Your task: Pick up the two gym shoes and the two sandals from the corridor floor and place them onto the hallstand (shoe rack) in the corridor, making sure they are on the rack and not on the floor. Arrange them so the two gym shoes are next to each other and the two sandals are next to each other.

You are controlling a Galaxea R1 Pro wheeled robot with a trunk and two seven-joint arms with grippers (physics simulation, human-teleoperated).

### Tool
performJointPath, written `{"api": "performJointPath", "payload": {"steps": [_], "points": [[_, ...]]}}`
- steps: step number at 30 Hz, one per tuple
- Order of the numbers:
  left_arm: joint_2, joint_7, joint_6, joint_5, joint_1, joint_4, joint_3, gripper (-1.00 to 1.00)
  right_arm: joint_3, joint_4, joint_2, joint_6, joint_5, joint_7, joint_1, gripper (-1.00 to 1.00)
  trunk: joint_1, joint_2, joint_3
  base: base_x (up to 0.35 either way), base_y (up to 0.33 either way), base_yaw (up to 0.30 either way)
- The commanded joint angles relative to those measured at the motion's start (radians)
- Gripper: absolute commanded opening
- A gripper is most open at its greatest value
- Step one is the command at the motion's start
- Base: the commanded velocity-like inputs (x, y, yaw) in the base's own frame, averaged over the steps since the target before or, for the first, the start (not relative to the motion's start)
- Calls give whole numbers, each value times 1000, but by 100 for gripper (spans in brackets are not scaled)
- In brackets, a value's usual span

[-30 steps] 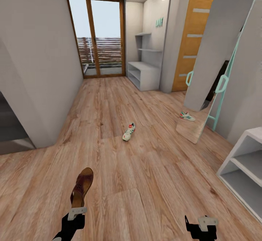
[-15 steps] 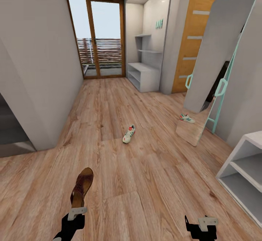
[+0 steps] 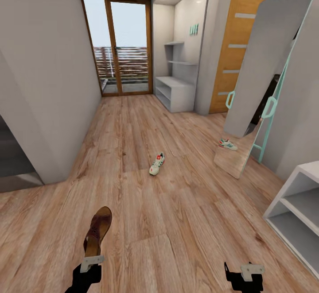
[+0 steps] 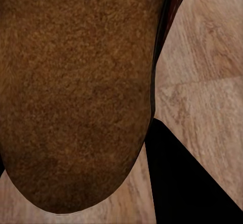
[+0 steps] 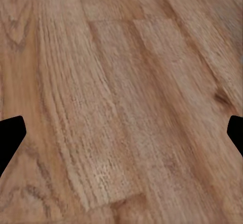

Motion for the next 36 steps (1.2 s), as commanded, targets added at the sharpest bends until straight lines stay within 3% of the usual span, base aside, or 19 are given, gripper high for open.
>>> {"api": "performJointPath", "payload": {"steps": [1,10,30,36], "points": [[1,-3,-11,8,4,0,-5,-100,8,1,-1,-3,-3,-9,-1,100,0,0,-1,205,0,0],[0,-5,-63,9,19,1,-7,-100,8,1,-1,-3,-3,-10,-1,100,0,0,-1,301,0,0],[3,-6,-67,10,22,2,-7,-100,8,1,0,-3,-3,-10,-1,100,0,0,-1,339,39,3],[2,-6,-67,10,22,3,-7,-100,8,1,0,-3,-3,-10,-1,100,0,0,-1,339,92,211]]}}
